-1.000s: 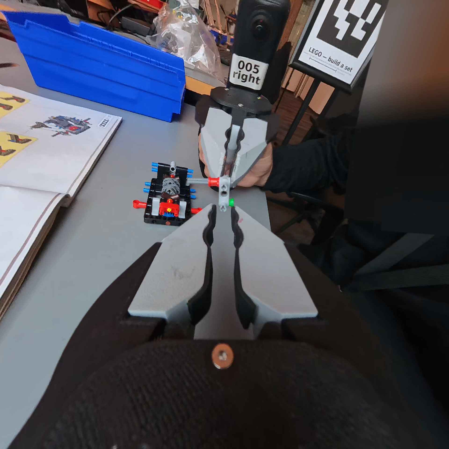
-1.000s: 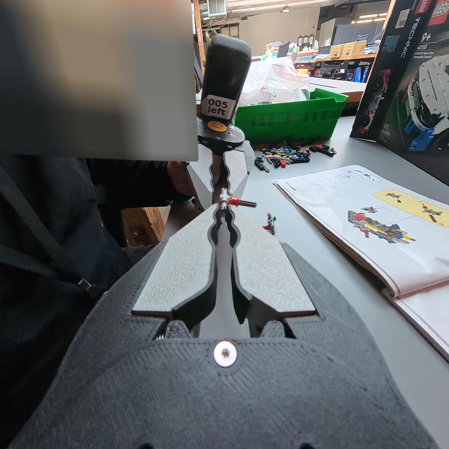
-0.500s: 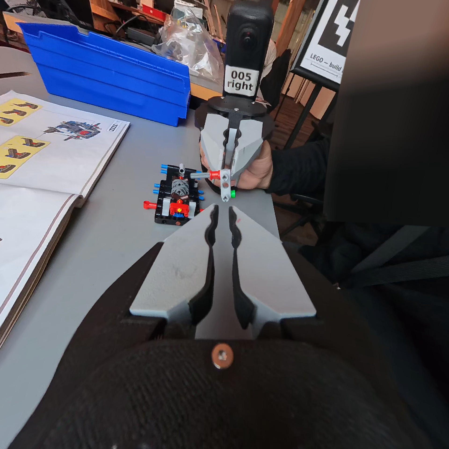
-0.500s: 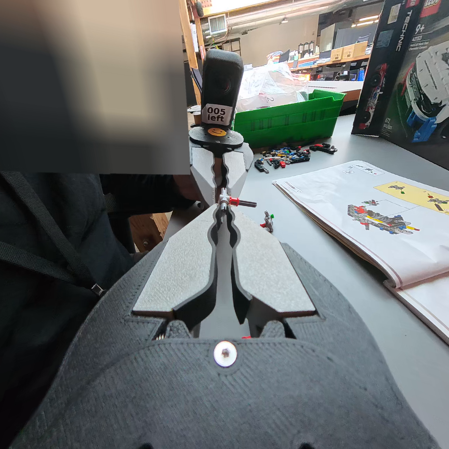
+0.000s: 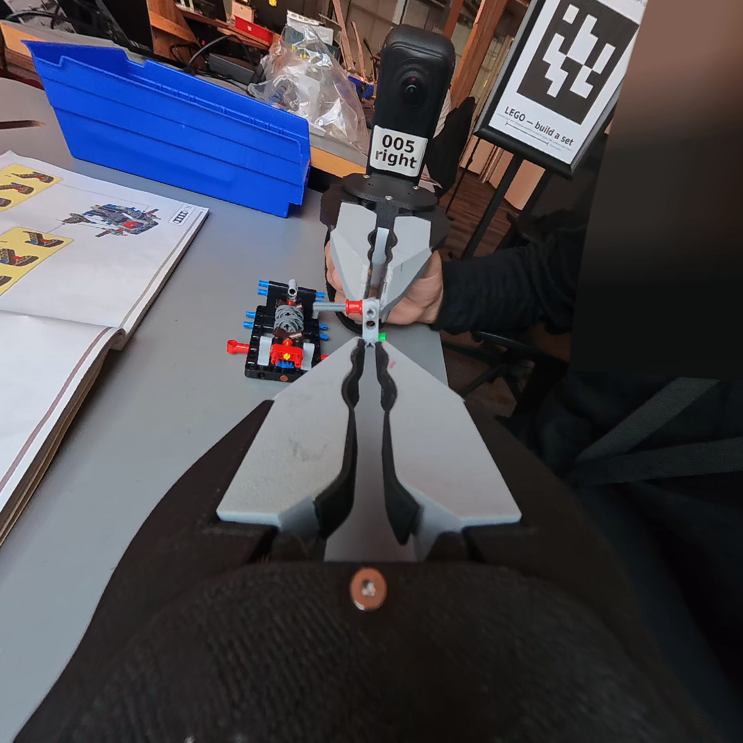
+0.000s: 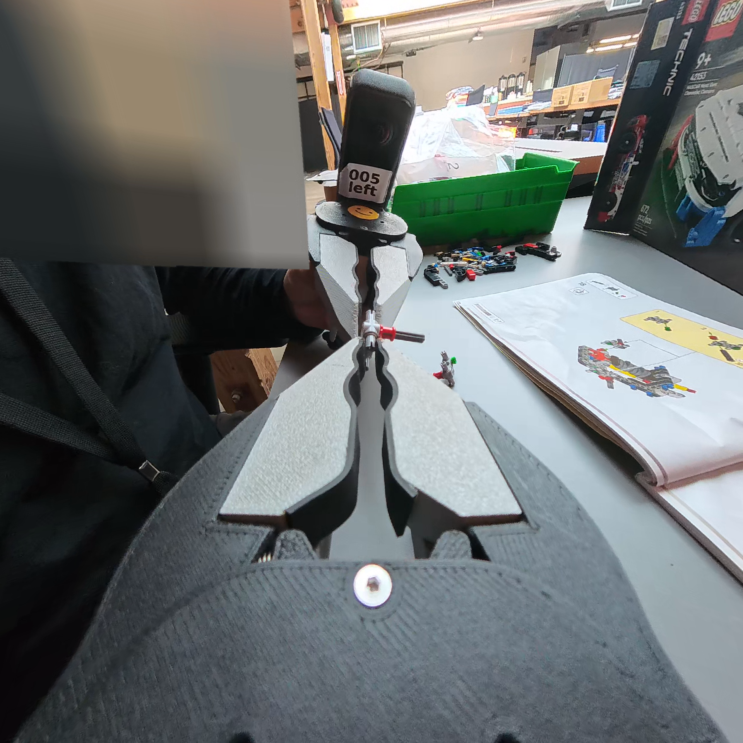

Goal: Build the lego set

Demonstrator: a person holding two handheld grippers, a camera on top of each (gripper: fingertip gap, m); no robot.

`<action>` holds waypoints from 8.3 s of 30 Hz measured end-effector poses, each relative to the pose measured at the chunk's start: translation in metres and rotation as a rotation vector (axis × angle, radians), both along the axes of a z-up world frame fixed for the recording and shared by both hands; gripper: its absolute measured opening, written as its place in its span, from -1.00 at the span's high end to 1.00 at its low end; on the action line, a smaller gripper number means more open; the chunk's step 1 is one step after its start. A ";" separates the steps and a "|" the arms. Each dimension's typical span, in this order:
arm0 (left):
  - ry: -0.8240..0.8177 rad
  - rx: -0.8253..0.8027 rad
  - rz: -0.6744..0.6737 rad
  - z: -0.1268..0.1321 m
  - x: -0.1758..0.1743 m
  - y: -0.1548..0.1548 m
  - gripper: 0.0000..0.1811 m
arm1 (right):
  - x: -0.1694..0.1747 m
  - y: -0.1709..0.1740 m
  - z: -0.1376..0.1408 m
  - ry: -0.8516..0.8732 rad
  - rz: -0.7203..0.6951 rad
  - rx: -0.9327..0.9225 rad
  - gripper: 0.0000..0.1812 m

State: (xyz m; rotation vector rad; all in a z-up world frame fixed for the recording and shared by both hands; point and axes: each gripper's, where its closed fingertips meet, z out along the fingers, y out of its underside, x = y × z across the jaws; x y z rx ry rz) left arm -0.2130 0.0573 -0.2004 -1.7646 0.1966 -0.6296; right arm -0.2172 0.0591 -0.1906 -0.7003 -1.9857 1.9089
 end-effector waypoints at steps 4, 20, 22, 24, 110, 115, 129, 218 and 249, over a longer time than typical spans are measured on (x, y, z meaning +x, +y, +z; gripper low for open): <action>0.021 -0.002 0.001 0.000 0.000 -0.001 0.97 | 0.000 -0.001 0.000 -0.001 0.003 0.001 0.99; 0.478 -0.110 0.051 -0.029 -0.006 -0.006 0.98 | -0.003 0.003 -0.012 -0.143 0.069 -0.039 0.48; 0.526 -0.100 0.025 -0.031 0.002 -0.006 0.98 | -0.001 -0.003 -0.017 -0.139 0.084 0.018 0.44; 0.565 -0.090 0.016 -0.032 0.006 -0.005 0.98 | 0.004 -0.011 -0.024 -0.124 0.095 0.090 0.49; 0.634 -0.722 0.180 -0.053 -0.105 -0.029 0.85 | -0.021 0.114 -0.006 0.092 -0.421 0.236 0.73; 0.607 -0.709 0.166 -0.070 -0.096 -0.038 0.85 | -0.021 0.111 -0.008 0.091 -0.419 0.256 0.73; 0.898 -0.298 0.462 -0.040 -0.090 -0.022 0.97 | -0.017 0.055 -0.010 -0.072 -0.287 0.219 0.65; 0.435 -0.491 0.304 -0.075 -0.017 -0.009 0.95 | 0.029 0.048 -0.033 -0.409 0.114 0.122 0.98; 0.411 -0.491 0.291 -0.092 -0.031 -0.022 0.94 | 0.019 0.068 -0.054 -0.325 0.089 0.183 0.98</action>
